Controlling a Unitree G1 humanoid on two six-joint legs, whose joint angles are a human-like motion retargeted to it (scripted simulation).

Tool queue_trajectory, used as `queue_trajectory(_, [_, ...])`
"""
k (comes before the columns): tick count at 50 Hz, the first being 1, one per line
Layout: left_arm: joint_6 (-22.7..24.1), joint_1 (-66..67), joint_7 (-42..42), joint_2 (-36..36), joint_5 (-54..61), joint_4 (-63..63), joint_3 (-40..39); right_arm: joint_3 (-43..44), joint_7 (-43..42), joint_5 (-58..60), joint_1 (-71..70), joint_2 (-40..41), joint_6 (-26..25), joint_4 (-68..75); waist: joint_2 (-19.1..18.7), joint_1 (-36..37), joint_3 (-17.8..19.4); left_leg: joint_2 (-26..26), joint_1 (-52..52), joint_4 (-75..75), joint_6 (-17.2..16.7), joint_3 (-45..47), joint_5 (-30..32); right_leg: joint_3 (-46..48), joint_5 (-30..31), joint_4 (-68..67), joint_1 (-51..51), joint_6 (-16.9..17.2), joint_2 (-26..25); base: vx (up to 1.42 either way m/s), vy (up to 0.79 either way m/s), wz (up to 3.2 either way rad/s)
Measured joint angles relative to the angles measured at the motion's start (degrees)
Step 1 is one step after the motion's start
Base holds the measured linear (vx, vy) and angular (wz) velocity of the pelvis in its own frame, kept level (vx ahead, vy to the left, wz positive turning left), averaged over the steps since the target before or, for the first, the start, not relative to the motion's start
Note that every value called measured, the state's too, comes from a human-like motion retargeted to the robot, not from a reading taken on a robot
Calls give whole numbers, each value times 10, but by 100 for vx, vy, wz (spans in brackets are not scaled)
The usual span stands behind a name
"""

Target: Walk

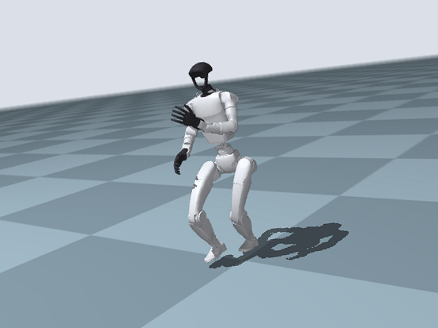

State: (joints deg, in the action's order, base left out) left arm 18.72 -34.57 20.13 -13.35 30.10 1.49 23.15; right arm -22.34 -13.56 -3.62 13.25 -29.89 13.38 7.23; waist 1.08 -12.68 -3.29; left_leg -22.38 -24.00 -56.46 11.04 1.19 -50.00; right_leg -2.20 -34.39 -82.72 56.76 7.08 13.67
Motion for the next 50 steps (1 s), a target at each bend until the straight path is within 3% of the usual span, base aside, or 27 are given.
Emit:
queue_trajectory(5, [22, -45, -49, -16, 20, -33, 27, 59, 5, -31, 87, -27, 10, -43, -93, 21, 3, 137, 77, -79, -74, -1, 22, 69, 19, 205, -49, -2, -142, 7, -7, -115])
queue_trajectory(8, [7, -2, -80, -12, 45, -32, 50, 67, -9, -39, 85, -18, 10, -56, -108, 35, 9, 183, 78, -216, -96, 10, 61, 86, -8, 149, -67, -41, -174, 0, -6, -59])
queue_trajectory(12, [-39, 117, -114, 2, 65, 21, 66, 58, -43, -21, 1, 8, -2, -59, -108, 72, 33, 246, 18, -409, -80, 30, 92, 98, -90, 71, -101, -104, -193, -3, -6, -25])
queue_trajectory(15, [-74, 224, -132, 17, 74, 83, 58, 37, -76, 6, -120, 34, -13, -45, -92, 104, 44, 262, -79, -474, -44, 38, 67, 93, -131, 69, -141, -120, -188, -2, -4, 3])
queue_trajectory(19, [-89, 371, -153, 6, 107, 113, 22, 26, -107, 12, -249, 52, -14, -68, -57, 154, 46, 218, -197, -383, -18, 47, 32, 64, -125, 120, -232, -84, -172, 0, 0, 0])
queue_trajectory(25, [-85, 519, -171, -36, 155, 88, -24, 13, -102, -17, -320, 51, -3, -127, 12, 180, 25, 79, -250, -44, -30, 53, 40, 35, -39, 167, -363, 11, -94, 3, 5, 26])
queue_trajectory(30, [-69, 521, -145, -37, 141, 50, -30, -11, -71, -4, -272, 65, -7, -133, 49, 167, 28, 12, -238, -103, 6, 58, 41, 23, 75, 14, -399, 60, -39, -2, 4, 21])
queue_trajectory(33, [-56, 441, -94, -28, 94, 14, -28, -22, -56, 26, -214, 79, -17, -105, 70, 145, 43, -12, -223, -170, 37, 67, 6, 17, 109, -126, -354, 58, -2, -5, 4, 29])
queue_trajectory(37, [-39, 258, -23, -17, 30, -33, -18, -29, -33, 46, -127, 76, -20, -49, 92, 75, 33, -46, -183, -144, 40, 54, 0, -3, 40, -238, -208, 17, 63, -9, 1, 63])
queue_trajectory(40, [-30, 124, -3, -9, 21, -67, -9, -22, -17, 27, -64, 49, -13, -40, 80, 26, 24, -52, -103, -80, 40, 35, 0, -25, -6, -210, -99, -5, 75, -2, 5, -17])
queue_trajectory(43, [-15, 38, -20, -4, 39, -87, 5, -2, -9, -12, -1, 19, -6, -53, 36, 6, 20, -8, -10, -37, 12, 16, 0, -2, -17, -73, -48, -11, 26, 6, 0, -101])
queue_trajectory(47, [3, -11, -66, -6, 58, -86, 37, 42, -1, -53, 61, -1, -2, -69, -49, 19, 15, 107, 66, -61, -51, 6, 12, 51, -5, 167, -66, -3, -109, 8, -6, -131])
queue_trajectory(50, [-5, 5, -101, -5, 78, -89, 63, 60, -3, -69, 76, 2, 0, -84, -87, 32, 15, 169, 86, -161, -83, 6, 39, 72, -11, 191, -87, -24, -172, 2, -6, -82])
